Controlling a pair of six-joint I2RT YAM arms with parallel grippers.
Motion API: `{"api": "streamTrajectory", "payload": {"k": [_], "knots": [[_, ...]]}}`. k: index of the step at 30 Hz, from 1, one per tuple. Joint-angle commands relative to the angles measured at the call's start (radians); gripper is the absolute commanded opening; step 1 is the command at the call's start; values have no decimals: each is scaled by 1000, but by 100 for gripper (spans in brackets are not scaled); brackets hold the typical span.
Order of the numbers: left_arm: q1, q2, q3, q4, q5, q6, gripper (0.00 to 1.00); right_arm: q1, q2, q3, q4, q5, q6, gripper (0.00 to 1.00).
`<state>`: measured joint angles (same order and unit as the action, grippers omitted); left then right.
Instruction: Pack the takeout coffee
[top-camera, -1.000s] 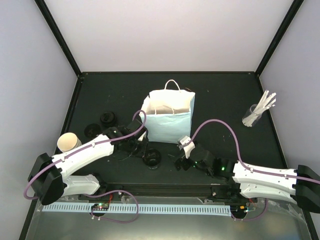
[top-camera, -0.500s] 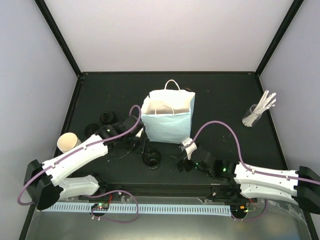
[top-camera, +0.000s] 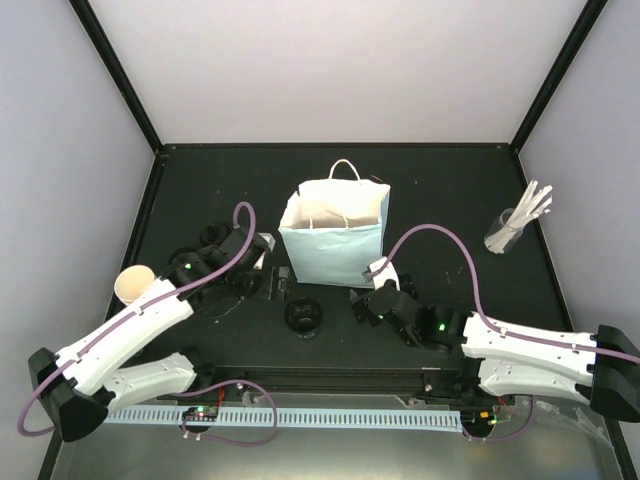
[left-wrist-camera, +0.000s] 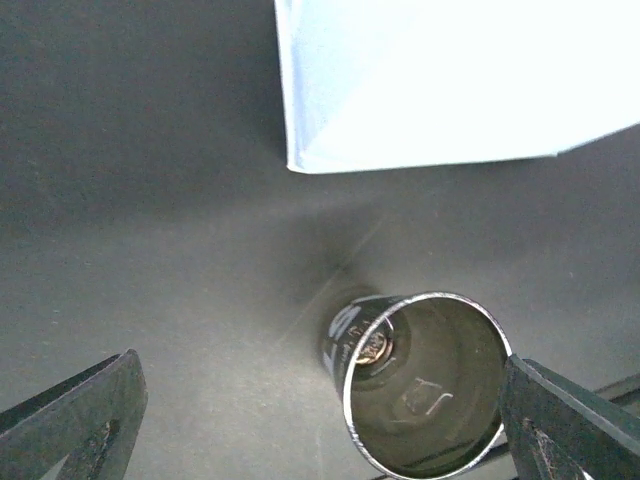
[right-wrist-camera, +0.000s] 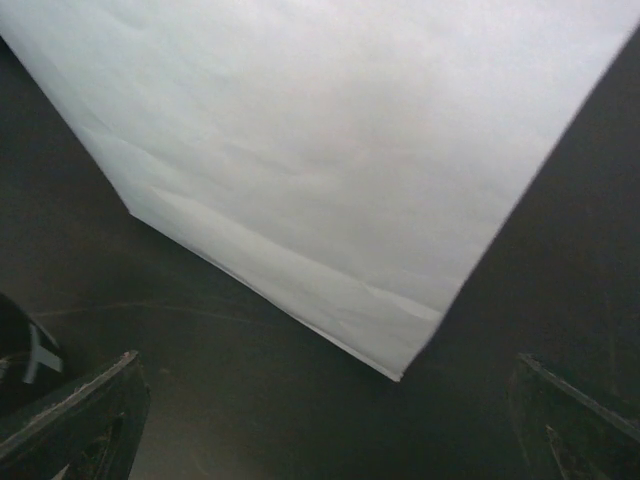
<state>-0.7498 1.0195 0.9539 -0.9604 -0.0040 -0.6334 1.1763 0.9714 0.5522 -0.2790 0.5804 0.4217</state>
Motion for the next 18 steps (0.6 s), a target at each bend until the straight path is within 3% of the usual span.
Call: {"api": "streamTrajectory", "payload": {"k": [1, 10, 15, 18], "knots": [[77, -63, 15, -36, -56, 55, 99, -4, -9, -10, -54, 99, 52, 100], [349, -104, 31, -83, -5, 221, 98, -6, -105, -59, -82, 210, 120, 100], [451, -56, 67, -91, -66, 273, 73, -7, -106, -83, -45, 197, 123, 100], [480, -2, 99, -79, -148, 273, 67, -6, -112, -91, -28, 181, 112, 100]]}}
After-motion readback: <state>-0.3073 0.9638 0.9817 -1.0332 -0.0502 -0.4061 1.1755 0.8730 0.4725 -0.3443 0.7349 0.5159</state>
